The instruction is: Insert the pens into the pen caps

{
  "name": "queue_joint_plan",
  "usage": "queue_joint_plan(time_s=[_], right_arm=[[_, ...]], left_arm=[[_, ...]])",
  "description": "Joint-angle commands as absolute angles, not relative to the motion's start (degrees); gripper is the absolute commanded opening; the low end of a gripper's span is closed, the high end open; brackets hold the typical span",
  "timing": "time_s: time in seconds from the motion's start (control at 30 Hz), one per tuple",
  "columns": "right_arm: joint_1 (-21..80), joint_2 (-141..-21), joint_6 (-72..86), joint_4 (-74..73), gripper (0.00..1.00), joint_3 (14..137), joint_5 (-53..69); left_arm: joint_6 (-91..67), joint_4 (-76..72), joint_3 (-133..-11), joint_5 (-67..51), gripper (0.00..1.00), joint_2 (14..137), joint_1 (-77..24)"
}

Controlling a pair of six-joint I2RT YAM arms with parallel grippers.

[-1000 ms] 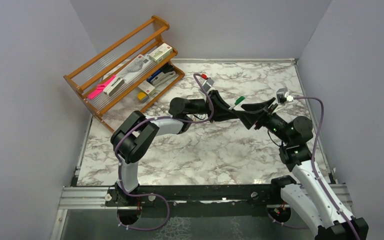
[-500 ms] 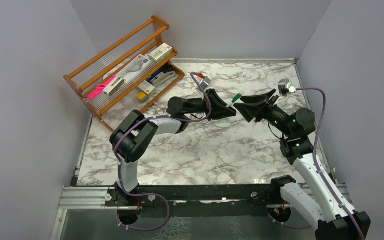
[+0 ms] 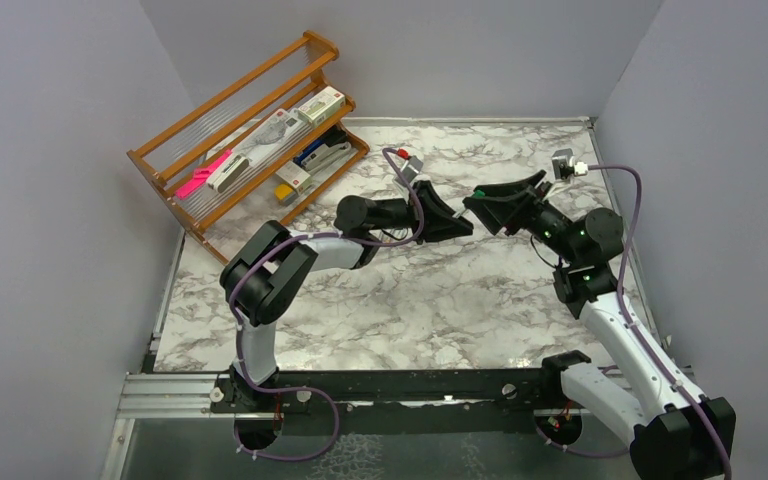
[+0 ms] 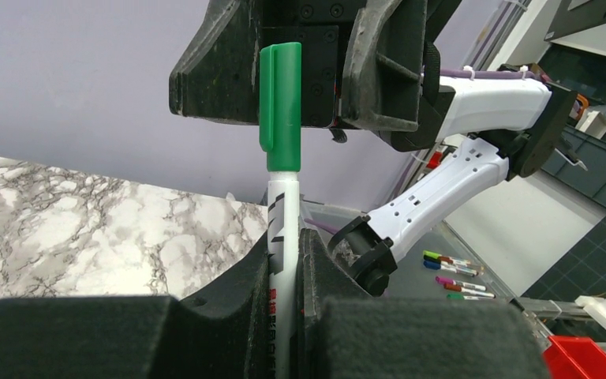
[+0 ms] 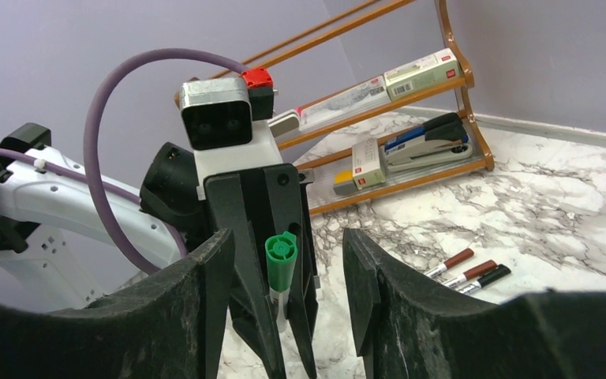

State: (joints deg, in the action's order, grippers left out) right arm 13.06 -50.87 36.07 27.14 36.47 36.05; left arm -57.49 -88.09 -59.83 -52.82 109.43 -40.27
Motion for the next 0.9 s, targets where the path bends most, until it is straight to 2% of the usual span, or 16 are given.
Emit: queue_joint_plan(time_s=[0.0,0.2,0.23,0.33,0.43,0.5,0.87], right_arm=[[13.2,-50.5,37.3,30.6,0.52,38.2,37.4],[13.2,-51.2,37.5,31.0,0.48,37.6,37.9],[13.2,-51.2,37.8,31.5,0.45,37.3,37.9],[13.2,-51.3,38.4,32.0,0.33,36.6,38.0],[13.2,-51.4,38.7,32.0,0.10,36.1,38.0],[13.3,-51.5,38.7,31.3,0.01,35.8,38.1],[13.3,-52.4,37.3,24.5,0.01,34.7,42.8]], left_arm=[[-56.8,-100.9,-59.7,-51.8,0.00,109.1,-40.8],[-57.5,-100.9,-60.4,-51.7,0.00,109.5,-41.0],[-57.6,-100.9,-60.5,-51.9,0.00,109.6,-41.0],[-57.7,-100.9,-60.6,-52.2,0.00,109.7,-41.0],[-58.0,-100.9,-60.9,-52.1,0.00,110.0,-41.1],[-58.2,-100.9,-61.3,-52.1,0.00,110.2,-41.2],[-59.1,-100.9,-65.1,-52.2,0.00,110.7,-41.4]])
